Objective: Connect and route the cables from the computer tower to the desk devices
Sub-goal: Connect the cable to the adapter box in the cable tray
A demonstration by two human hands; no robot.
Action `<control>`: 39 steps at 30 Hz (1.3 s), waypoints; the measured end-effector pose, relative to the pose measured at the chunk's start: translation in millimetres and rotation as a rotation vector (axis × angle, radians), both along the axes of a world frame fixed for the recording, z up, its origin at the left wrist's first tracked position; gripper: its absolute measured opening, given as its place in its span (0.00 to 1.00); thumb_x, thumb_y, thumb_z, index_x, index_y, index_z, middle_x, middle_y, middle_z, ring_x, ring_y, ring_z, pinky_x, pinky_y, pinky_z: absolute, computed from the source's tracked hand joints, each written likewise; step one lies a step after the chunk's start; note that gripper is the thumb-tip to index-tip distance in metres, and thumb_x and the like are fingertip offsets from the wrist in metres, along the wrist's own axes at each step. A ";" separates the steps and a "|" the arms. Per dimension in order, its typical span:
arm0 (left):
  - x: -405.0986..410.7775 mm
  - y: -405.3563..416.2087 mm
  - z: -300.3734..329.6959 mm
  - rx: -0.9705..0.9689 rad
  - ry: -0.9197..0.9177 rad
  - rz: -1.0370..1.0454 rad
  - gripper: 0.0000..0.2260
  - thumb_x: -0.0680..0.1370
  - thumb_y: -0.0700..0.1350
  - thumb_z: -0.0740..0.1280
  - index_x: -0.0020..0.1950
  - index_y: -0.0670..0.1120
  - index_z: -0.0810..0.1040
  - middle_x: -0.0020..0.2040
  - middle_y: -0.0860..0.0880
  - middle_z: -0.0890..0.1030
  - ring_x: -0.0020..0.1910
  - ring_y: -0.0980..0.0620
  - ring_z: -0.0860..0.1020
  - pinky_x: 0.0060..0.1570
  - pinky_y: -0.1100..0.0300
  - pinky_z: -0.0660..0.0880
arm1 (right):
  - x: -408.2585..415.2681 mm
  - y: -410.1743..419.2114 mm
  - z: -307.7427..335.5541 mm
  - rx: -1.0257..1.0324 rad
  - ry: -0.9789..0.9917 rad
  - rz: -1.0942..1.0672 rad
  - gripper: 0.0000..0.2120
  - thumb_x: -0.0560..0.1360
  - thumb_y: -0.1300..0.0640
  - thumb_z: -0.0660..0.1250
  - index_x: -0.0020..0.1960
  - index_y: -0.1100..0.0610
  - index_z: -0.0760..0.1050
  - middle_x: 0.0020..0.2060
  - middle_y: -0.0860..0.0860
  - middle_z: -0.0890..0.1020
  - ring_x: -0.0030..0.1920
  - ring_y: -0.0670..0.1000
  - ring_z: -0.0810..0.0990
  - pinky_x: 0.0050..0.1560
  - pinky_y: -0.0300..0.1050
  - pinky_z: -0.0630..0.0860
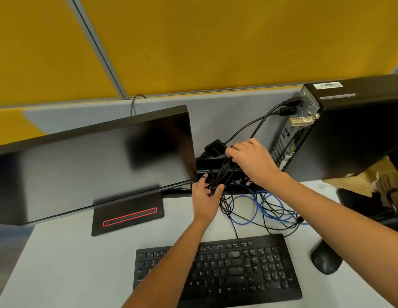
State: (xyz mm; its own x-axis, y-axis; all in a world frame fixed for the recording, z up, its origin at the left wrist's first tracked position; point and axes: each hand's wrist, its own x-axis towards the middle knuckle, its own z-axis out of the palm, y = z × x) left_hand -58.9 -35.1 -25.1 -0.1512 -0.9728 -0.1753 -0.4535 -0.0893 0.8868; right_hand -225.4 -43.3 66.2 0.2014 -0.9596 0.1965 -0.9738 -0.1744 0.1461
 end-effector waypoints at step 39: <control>-26.5 -4.4 8.4 0.507 0.407 0.221 0.08 0.76 0.44 0.66 0.51 0.42 0.79 0.46 0.49 0.79 0.48 0.52 0.76 0.45 0.59 0.67 | 18.1 -12.1 -18.6 0.131 0.076 -0.147 0.17 0.82 0.48 0.57 0.52 0.56 0.81 0.55 0.54 0.78 0.50 0.55 0.78 0.58 0.50 0.63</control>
